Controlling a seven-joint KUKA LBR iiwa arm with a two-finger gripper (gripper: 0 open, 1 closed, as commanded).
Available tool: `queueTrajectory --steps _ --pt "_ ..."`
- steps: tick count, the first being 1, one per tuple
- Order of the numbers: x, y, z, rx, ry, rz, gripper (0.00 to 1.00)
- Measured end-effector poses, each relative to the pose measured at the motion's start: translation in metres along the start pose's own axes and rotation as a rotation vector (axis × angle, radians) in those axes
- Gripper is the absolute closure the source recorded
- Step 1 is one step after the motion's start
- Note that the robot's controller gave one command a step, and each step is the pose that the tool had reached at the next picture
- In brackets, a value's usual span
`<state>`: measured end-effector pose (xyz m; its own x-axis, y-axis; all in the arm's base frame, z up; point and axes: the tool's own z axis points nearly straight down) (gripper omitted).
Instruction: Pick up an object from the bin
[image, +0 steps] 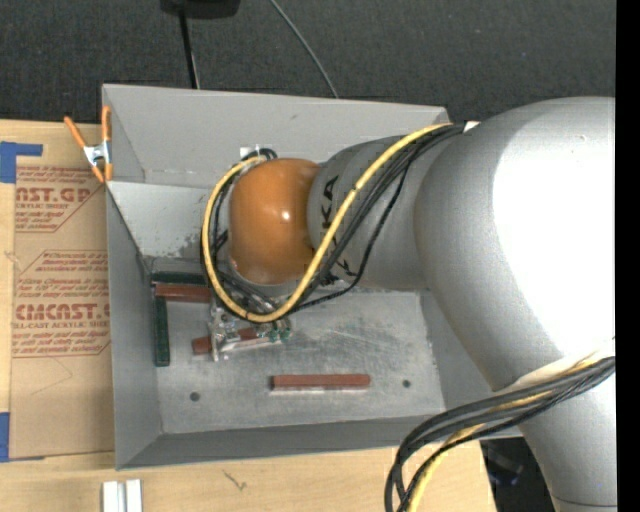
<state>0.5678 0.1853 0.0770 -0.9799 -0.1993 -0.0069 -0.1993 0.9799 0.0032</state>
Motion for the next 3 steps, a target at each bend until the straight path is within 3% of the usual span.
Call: queueTrajectory --steps 1,2,3 --pt "0.0 0.0 0.0 0.0 0.0 0.0 1.0" --pt "-0.02 -0.006 -0.091 0.002 0.005 -0.001 1.0" --pt "-0.02 -0.006 -0.091 0.002 0.005 -0.001 1.0"
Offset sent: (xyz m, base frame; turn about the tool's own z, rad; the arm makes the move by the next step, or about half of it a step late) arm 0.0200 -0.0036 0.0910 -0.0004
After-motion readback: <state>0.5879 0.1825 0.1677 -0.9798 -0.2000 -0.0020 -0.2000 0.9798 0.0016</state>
